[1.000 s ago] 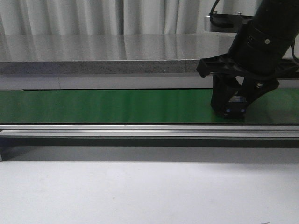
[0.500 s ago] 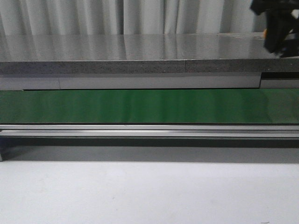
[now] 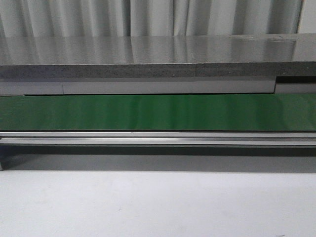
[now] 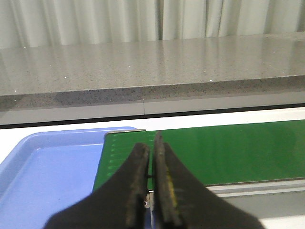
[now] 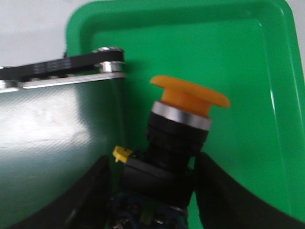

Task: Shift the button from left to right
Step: 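Lift the button off the belt and lower it into the green tray, then open the right gripper and raise it away from the button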

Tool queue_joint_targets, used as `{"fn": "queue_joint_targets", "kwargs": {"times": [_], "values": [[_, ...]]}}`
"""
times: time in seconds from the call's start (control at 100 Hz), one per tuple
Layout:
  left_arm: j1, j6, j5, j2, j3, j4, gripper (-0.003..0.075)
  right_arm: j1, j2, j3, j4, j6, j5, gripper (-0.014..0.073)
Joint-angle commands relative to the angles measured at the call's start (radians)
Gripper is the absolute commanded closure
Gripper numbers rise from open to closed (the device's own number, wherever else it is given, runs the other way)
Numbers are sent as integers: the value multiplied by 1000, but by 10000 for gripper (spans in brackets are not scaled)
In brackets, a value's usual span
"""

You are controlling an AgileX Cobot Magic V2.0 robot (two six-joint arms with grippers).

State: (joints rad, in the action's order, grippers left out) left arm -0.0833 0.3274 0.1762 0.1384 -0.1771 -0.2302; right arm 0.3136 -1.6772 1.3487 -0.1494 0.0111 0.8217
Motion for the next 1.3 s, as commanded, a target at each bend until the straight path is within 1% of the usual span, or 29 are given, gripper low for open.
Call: {"fn": "queue_joint_targets", "kwargs": {"times": [0.0, 0.14, 0.35, 0.59, 0.69, 0.81, 0.91, 1.0, 1.29], "values": [[-10, -3, -86, 10, -29, -12, 715, 38, 7, 34, -51, 15, -37, 463], [-10, -3, -86, 10, -29, -12, 715, 70, -50, 34, -56, 15, -36, 463], [-10, -3, -86, 10, -29, -12, 715, 72, -120, 35, -56, 15, -44, 463], [-10, -3, -86, 10, -29, -12, 715, 72, -159, 35, -55, 15, -15, 459], [-10, -3, -86, 10, -29, -12, 715, 72, -159, 35, -45, 15, -15, 406], [-10, -3, -86, 10, -29, -12, 715, 72, -159, 35, -29, 15, -12, 277], [-10, -3, -86, 10, -29, -12, 715, 72, -159, 35, -28, 15, -5, 206], [-10, -3, -86, 10, -29, -12, 715, 72, -159, 35, -28, 15, -2, 190], [-10, -3, -86, 10, -29, -12, 715, 72, -155, 37, -28, -30, -6, 190]]}}
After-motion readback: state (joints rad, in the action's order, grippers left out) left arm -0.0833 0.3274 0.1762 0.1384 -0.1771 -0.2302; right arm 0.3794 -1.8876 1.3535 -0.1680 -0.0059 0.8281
